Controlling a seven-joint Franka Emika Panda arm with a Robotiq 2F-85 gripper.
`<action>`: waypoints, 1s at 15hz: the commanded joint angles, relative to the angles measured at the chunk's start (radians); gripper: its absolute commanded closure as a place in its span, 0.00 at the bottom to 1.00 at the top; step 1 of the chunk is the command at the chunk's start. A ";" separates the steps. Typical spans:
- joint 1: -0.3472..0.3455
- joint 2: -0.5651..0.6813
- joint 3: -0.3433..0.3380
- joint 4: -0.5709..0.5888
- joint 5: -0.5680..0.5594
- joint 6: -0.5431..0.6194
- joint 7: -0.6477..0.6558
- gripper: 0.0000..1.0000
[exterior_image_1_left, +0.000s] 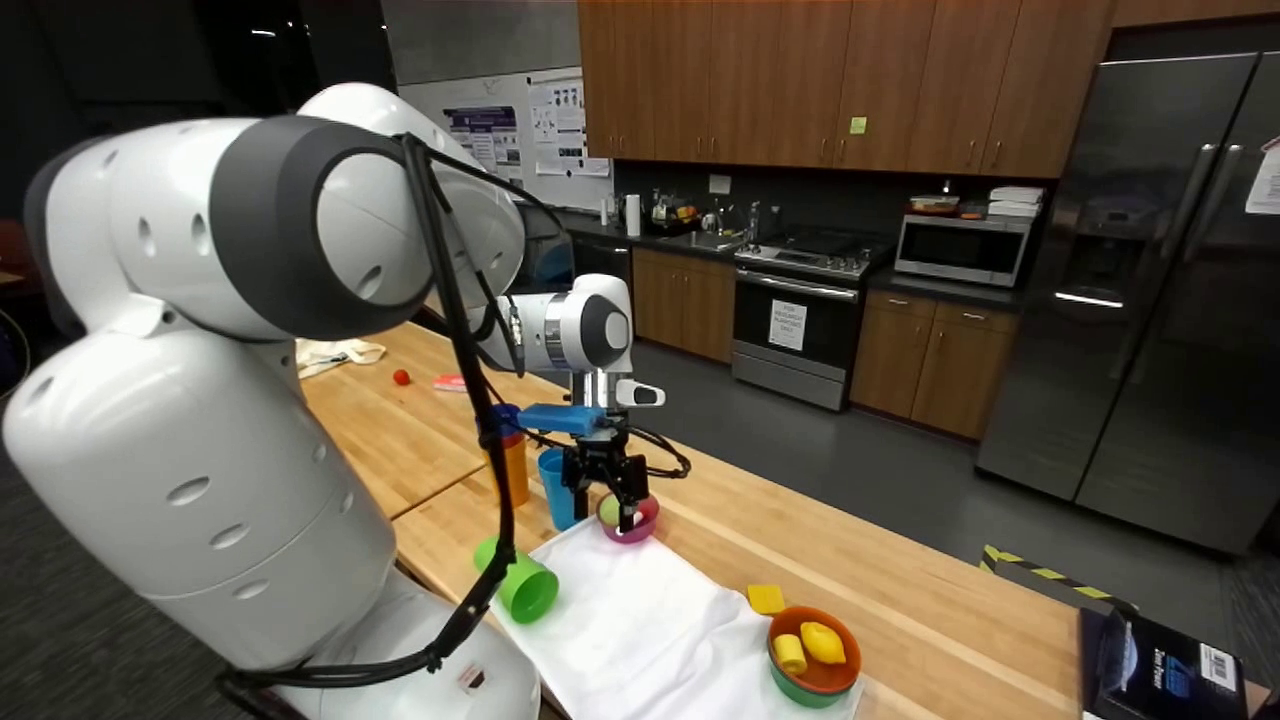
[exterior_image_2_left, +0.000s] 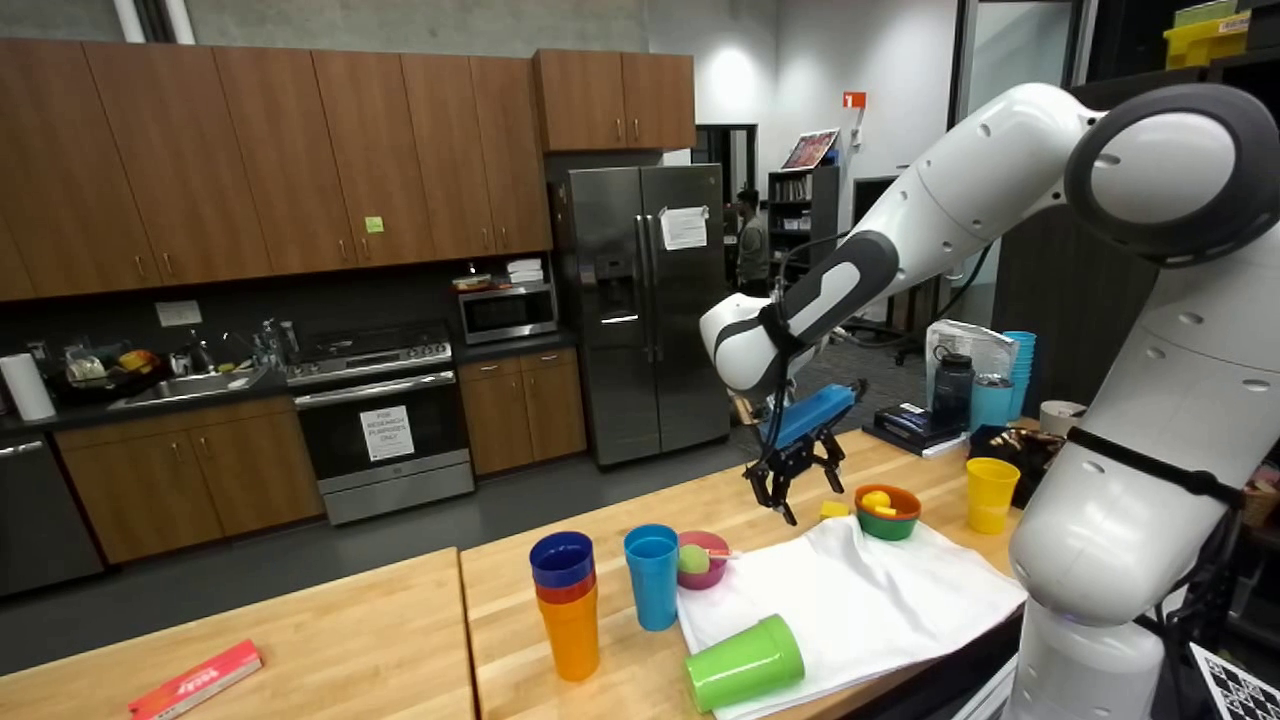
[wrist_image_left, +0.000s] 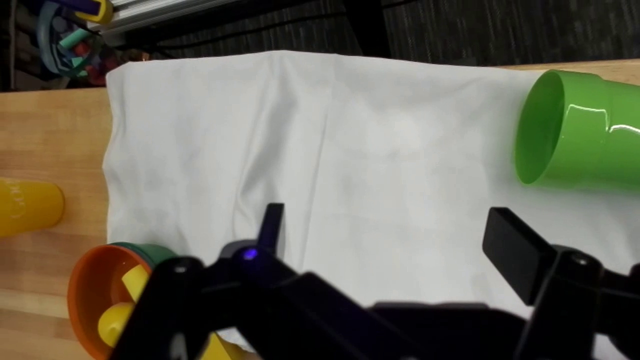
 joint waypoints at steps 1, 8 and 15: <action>0.007 0.004 -0.007 0.004 -0.001 -0.003 0.001 0.00; 0.009 0.014 -0.004 0.011 -0.010 -0.017 0.003 0.00; 0.017 -0.006 -0.012 -0.009 0.019 -0.008 -0.015 0.00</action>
